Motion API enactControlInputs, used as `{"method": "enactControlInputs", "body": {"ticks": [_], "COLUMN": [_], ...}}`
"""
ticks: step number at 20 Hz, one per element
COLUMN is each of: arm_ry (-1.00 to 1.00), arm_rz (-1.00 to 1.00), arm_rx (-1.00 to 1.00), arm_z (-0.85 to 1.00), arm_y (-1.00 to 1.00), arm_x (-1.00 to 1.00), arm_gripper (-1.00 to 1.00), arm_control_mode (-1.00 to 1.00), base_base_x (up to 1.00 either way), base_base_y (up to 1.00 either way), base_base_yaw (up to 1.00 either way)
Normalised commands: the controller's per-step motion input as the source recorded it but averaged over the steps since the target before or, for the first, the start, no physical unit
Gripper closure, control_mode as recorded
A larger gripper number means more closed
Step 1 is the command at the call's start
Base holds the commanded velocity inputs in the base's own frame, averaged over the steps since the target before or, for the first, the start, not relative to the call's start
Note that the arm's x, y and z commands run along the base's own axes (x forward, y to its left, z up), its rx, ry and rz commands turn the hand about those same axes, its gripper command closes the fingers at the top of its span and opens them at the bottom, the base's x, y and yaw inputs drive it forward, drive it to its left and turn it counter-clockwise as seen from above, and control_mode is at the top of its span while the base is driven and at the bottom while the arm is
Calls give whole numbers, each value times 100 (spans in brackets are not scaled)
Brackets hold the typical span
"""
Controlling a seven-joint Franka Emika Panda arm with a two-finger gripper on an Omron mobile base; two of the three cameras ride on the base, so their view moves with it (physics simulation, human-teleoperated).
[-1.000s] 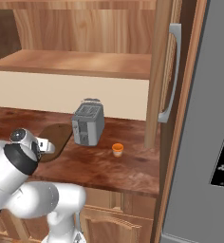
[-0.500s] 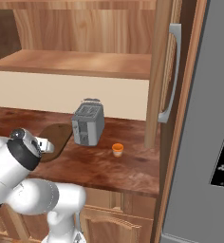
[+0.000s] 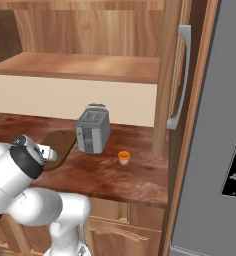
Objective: Pick the bread, place it on the cutting board, pick the jam, place it on the counter, and close the cabinet.
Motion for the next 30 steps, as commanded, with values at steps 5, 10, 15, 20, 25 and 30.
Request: {"method": "enactControlInputs", "body": {"ticks": [5, 10, 15, 20, 25, 30], "arm_ry": [-1, -7, -8, -9, -11, -10], "arm_rz": [0, 0, 0, 0, 0, 0], "arm_rx": [0, 0, 0, 0, 0, 0], "arm_z": [5, 23, 26, 25, 26, 27], "arm_y": [0, 0, 0, 0, 0, 0], "arm_x": [-4, -17, -22, -21, -22, -21], "arm_gripper": [-100, -100, -100, -100, -100, -100], "arm_control_mode": [-100, -100, -100, -100, -100, -100], "base_base_x": [0, 0, 0, 0, 0, 0], "base_base_y": [0, 0, 0, 0, 0, 0], "base_base_yaw": [0, 0, 0, 0, 0, 0]}}
